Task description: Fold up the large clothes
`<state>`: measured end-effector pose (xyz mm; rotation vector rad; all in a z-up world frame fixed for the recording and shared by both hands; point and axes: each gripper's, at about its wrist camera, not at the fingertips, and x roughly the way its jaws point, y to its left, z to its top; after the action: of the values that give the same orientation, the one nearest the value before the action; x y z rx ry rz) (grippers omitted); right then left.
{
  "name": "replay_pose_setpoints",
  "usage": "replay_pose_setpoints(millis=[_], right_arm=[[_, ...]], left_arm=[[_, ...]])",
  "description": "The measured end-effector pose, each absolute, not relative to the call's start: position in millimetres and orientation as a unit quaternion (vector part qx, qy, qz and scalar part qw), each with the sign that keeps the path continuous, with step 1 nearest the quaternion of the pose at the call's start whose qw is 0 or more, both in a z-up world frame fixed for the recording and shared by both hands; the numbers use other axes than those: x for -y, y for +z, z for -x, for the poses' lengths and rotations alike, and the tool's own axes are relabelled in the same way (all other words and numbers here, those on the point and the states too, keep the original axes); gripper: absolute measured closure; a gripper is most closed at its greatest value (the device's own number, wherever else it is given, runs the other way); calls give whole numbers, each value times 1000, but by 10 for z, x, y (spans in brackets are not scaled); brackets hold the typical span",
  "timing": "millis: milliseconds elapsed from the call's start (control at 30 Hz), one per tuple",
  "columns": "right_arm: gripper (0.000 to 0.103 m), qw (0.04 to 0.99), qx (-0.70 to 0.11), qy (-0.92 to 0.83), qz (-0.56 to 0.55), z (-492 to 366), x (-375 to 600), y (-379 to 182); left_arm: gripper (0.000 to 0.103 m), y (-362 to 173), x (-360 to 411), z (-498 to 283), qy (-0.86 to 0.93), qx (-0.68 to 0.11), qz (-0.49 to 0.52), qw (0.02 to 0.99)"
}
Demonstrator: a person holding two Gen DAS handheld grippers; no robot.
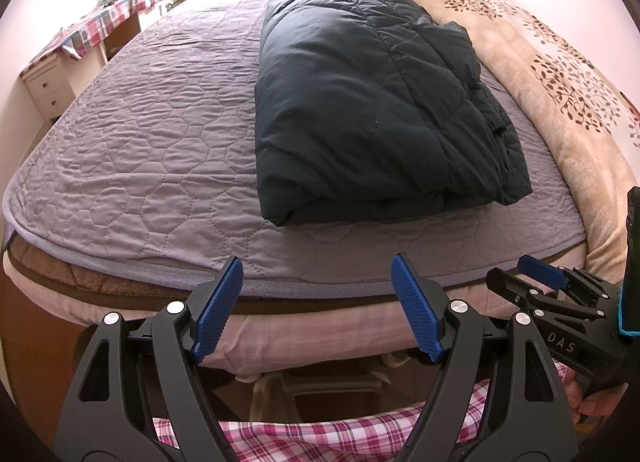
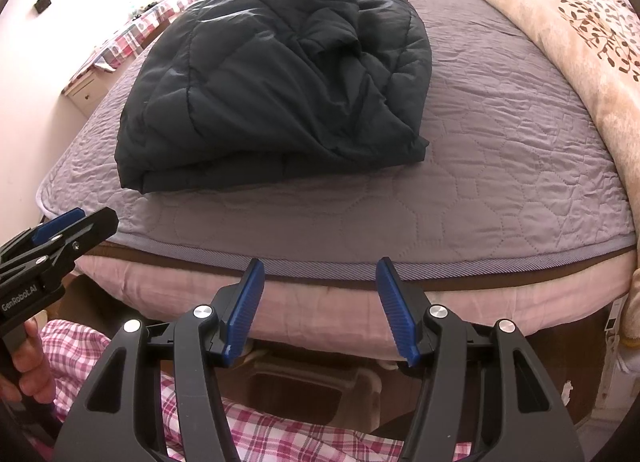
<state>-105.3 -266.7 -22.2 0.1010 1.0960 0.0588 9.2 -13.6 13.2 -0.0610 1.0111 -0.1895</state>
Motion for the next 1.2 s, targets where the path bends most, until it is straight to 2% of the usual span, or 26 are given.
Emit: replay_pose_setpoints(millis=[1200], right_arm=[[45,849,-525,26,-54,1057,2676,-249]], left_arm=[[27,118,137,-83,-91,-488,27,868]])
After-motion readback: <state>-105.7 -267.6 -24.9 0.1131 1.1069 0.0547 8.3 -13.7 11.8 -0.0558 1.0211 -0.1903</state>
